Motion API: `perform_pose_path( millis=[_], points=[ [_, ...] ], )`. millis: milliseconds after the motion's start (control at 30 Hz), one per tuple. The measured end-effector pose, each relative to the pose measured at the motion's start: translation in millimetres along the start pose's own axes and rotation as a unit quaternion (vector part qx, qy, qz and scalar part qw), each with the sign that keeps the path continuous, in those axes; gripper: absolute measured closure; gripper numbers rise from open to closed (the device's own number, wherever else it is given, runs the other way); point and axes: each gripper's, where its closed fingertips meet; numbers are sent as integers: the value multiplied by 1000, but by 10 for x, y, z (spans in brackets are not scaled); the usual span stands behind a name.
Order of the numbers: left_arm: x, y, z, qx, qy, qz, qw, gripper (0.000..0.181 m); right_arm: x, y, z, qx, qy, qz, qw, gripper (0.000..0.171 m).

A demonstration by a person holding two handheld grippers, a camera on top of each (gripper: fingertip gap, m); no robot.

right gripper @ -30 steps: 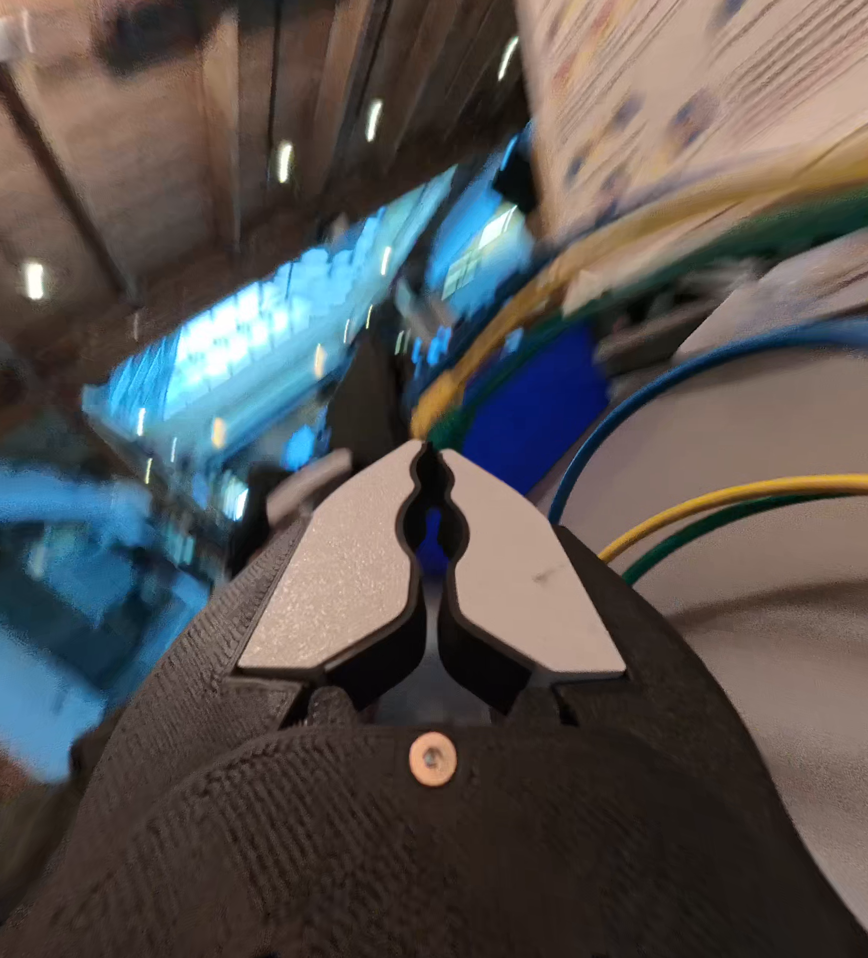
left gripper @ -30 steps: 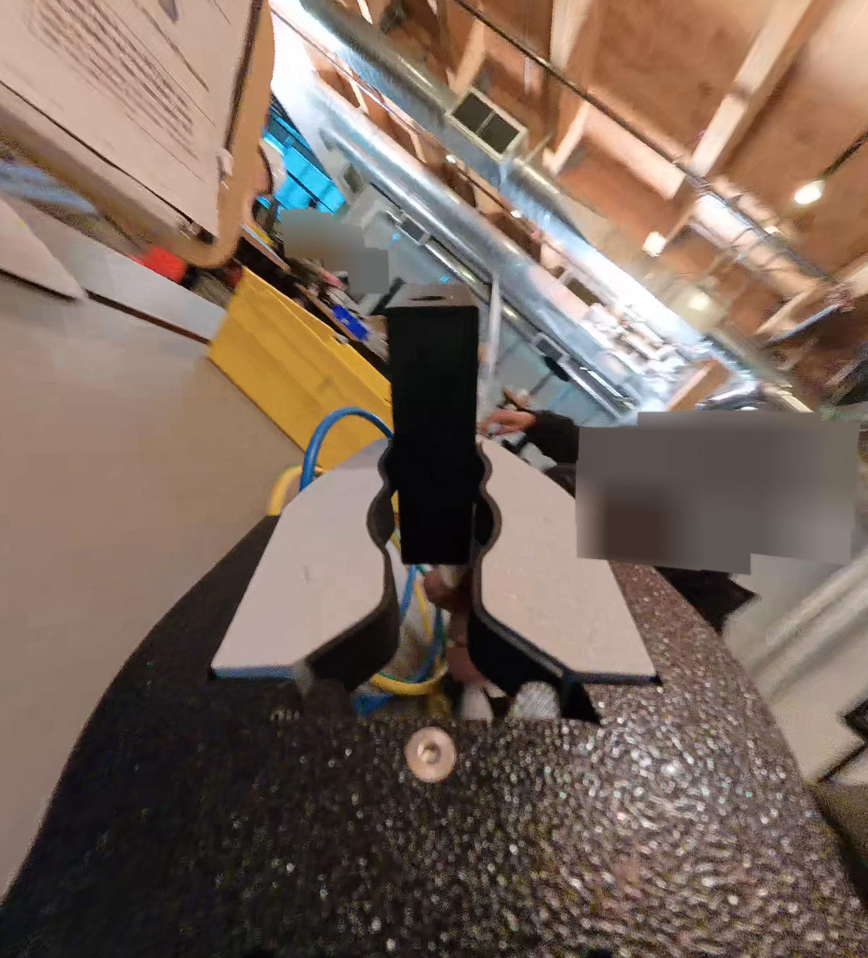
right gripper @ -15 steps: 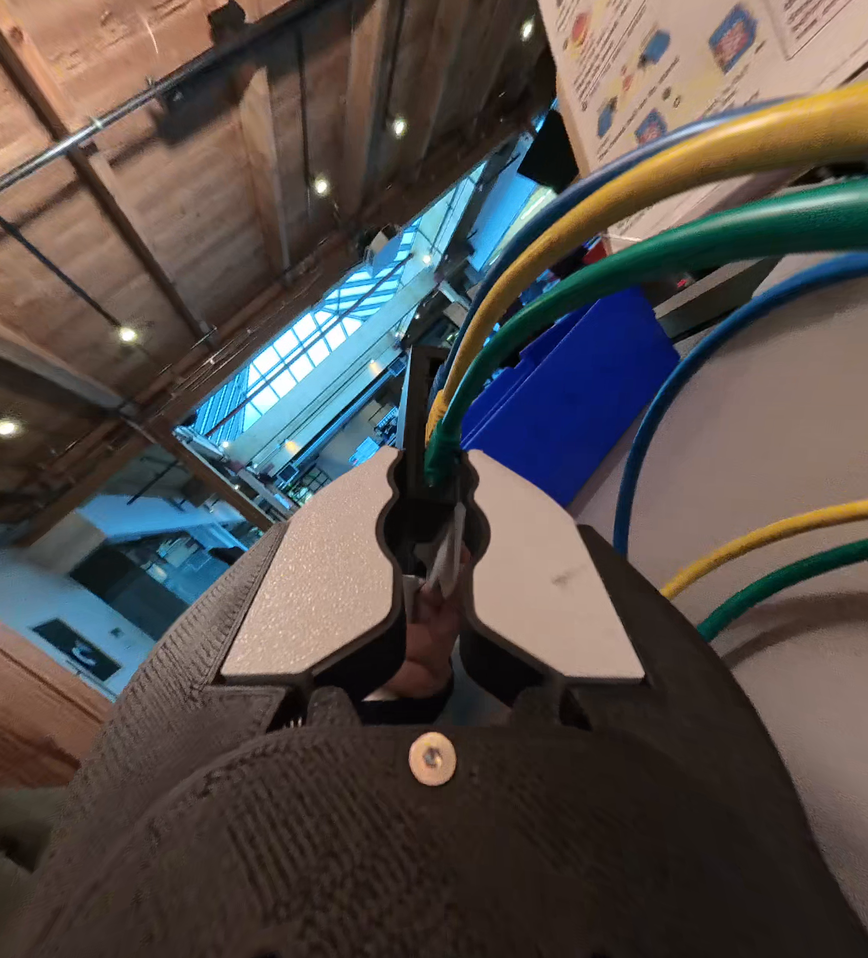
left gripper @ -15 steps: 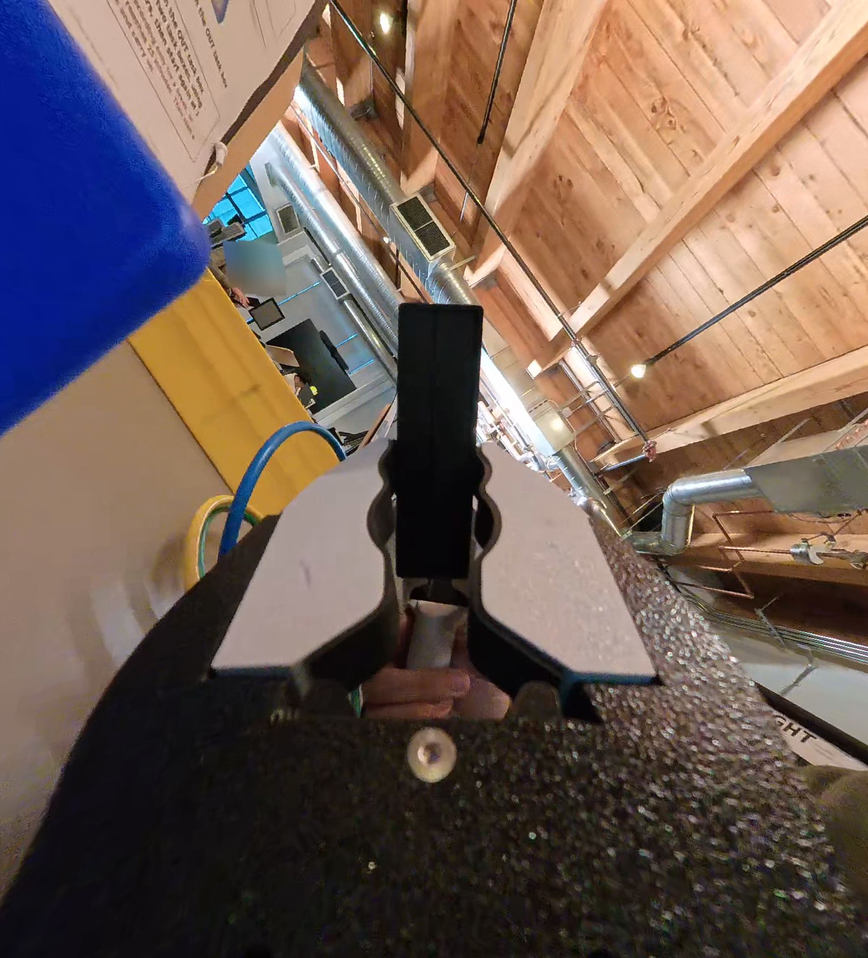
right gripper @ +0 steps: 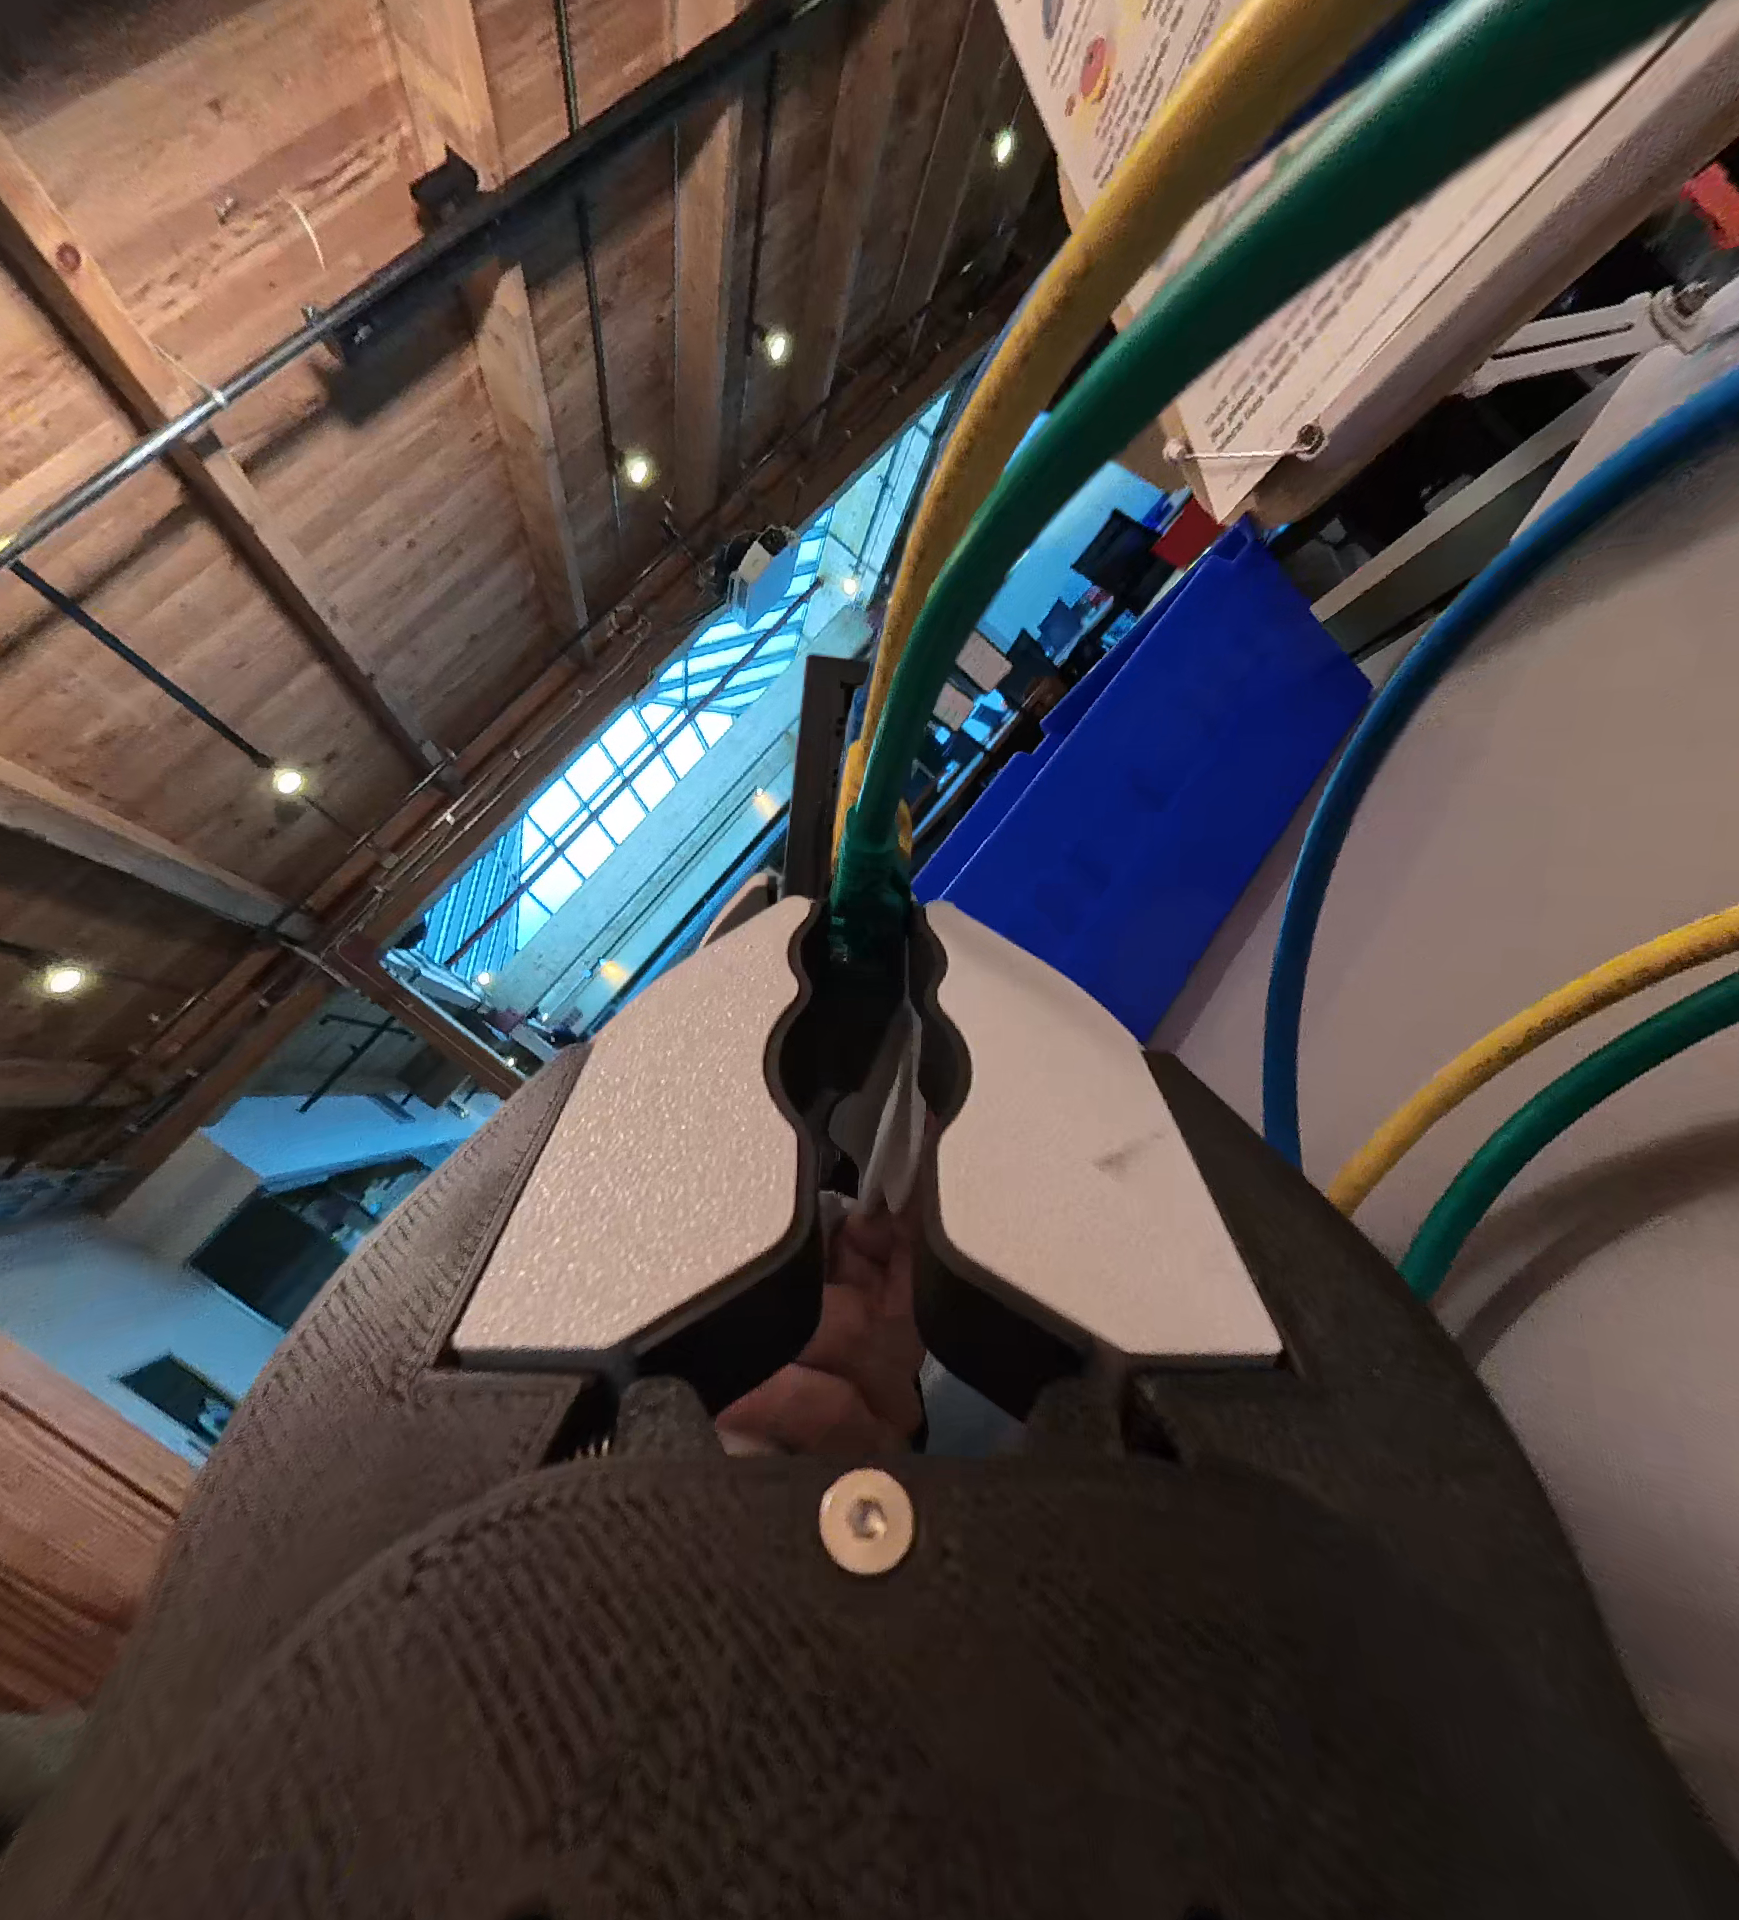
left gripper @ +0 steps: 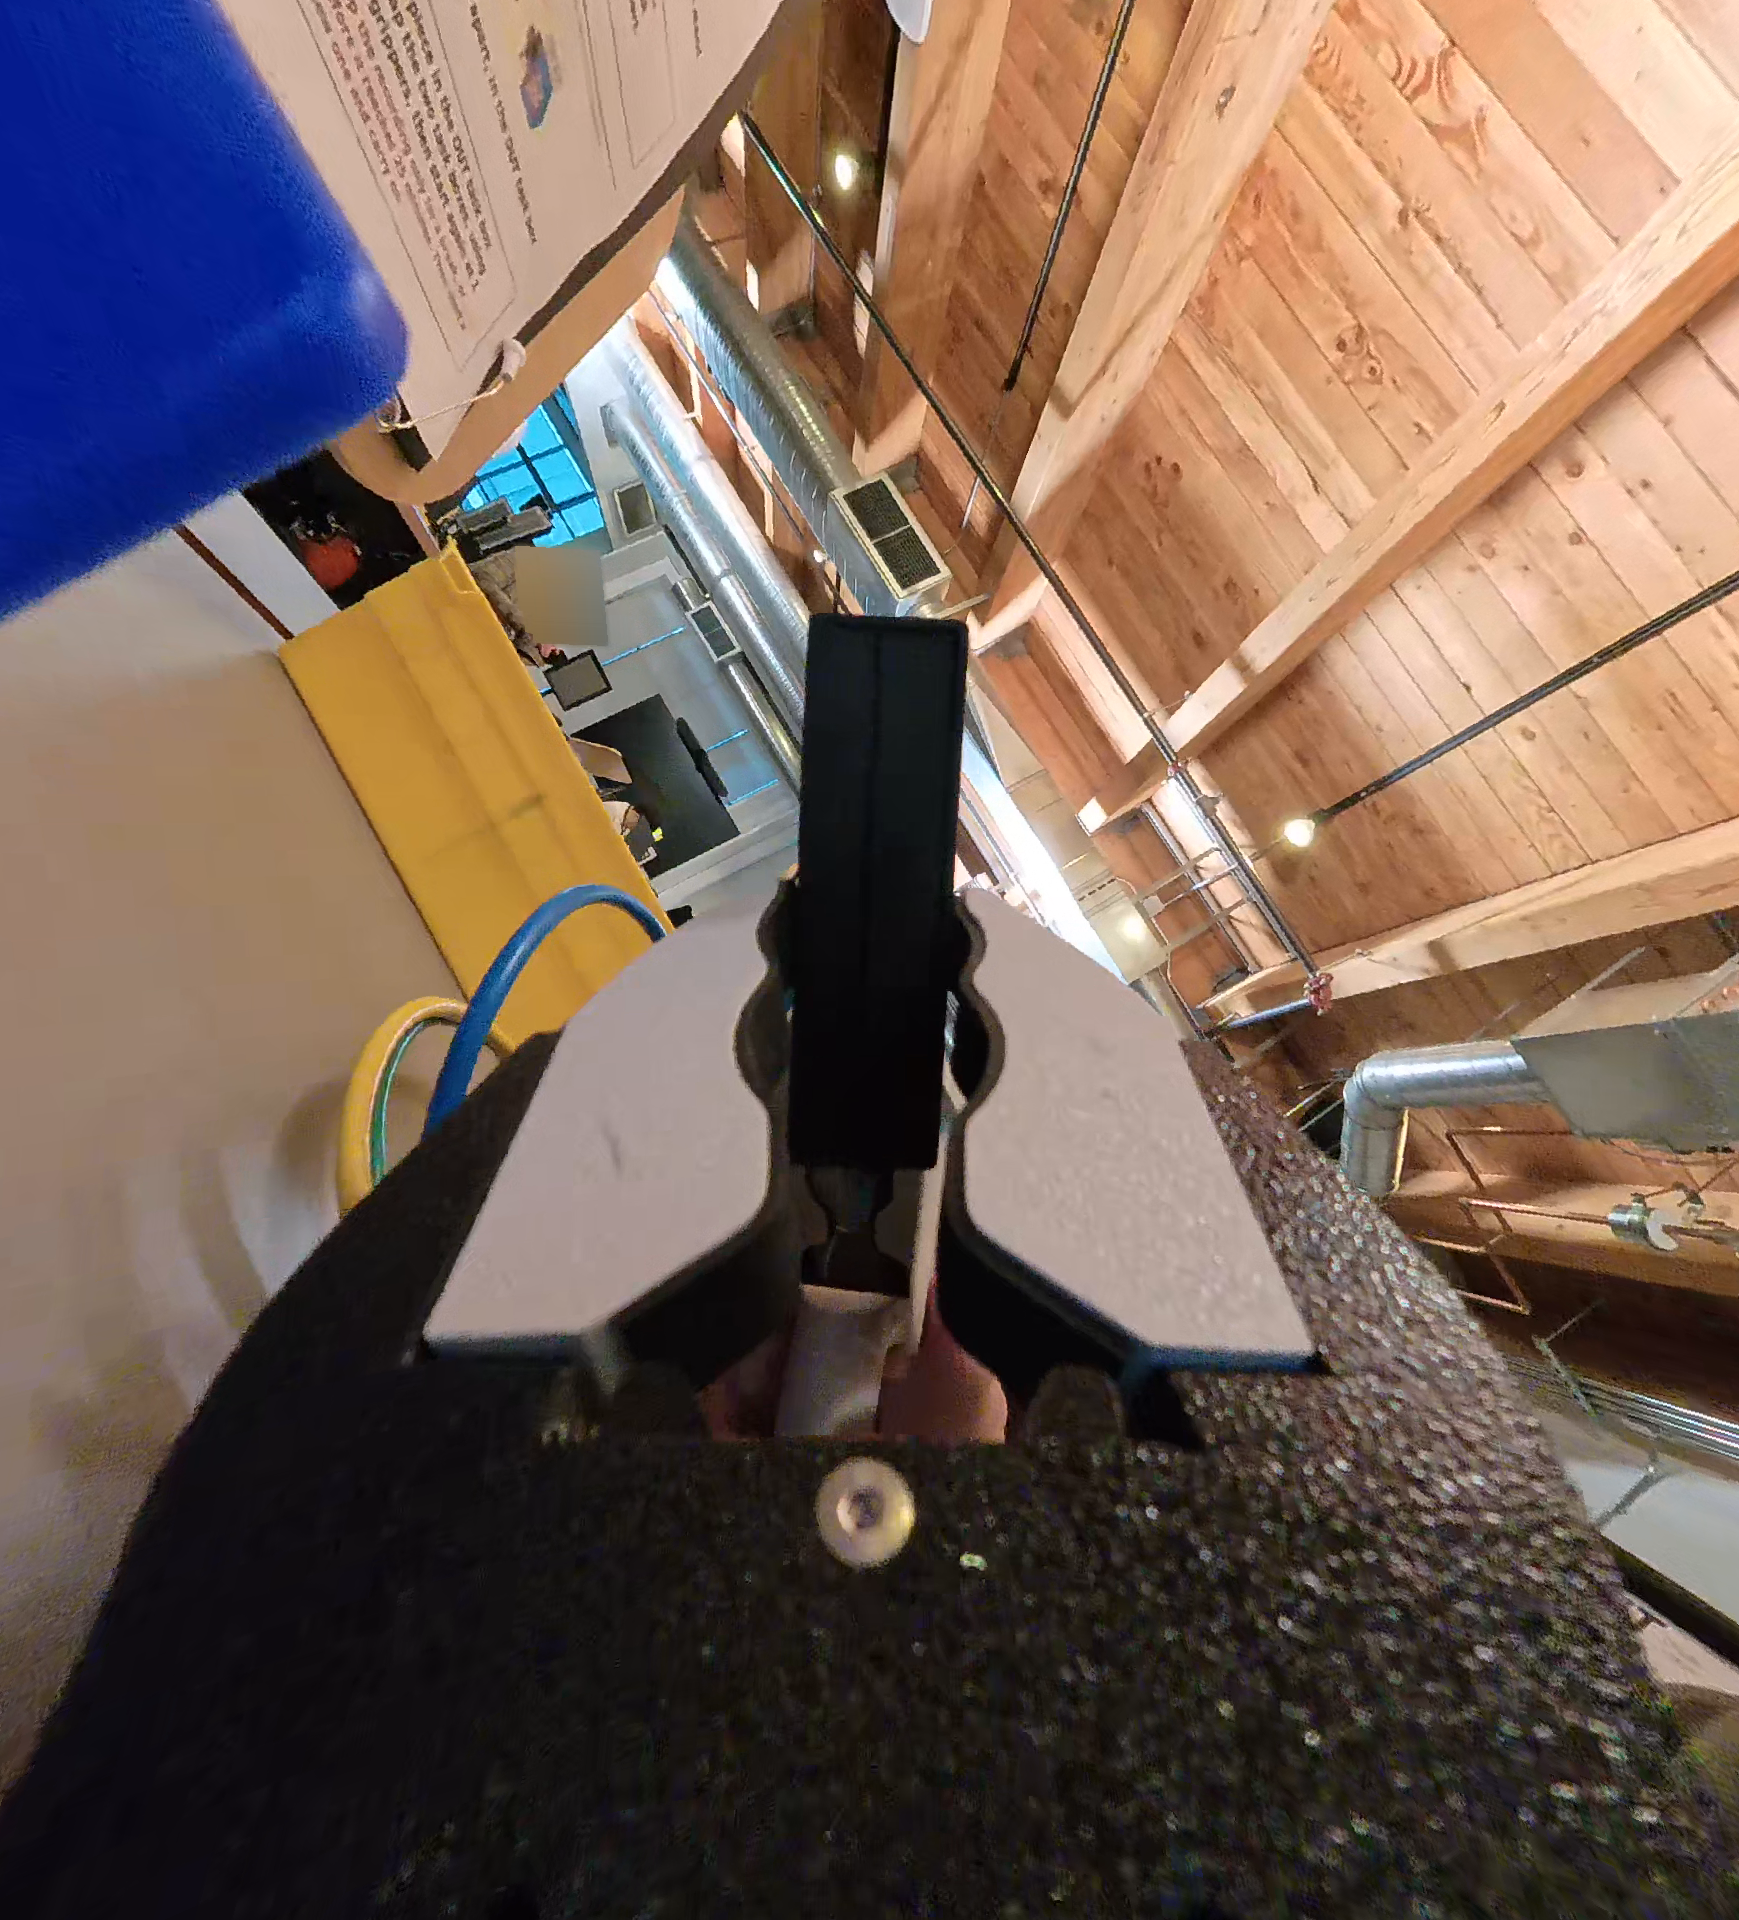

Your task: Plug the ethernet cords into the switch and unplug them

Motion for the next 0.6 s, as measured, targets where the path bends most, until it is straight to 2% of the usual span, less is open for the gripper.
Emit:
perform_pose_path(
  millis=[133, 600],
  points=[
    [1, 4, 4, 5, 0, 1, 1000, 155, 0, -9, -13, -28, 17, 0, 999, 156],
    [-27, -28, 71, 71, -66, 16, 995, 153, -20, -13, -28, -80, -21, -9, 997, 156]
  ],
)
Point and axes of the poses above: each gripper's, where its closed fingertips meet, x out along the fingers, z out of its underside, y = z × x across the jaws, and after that the axes turned 14 degrees about y, right-handed
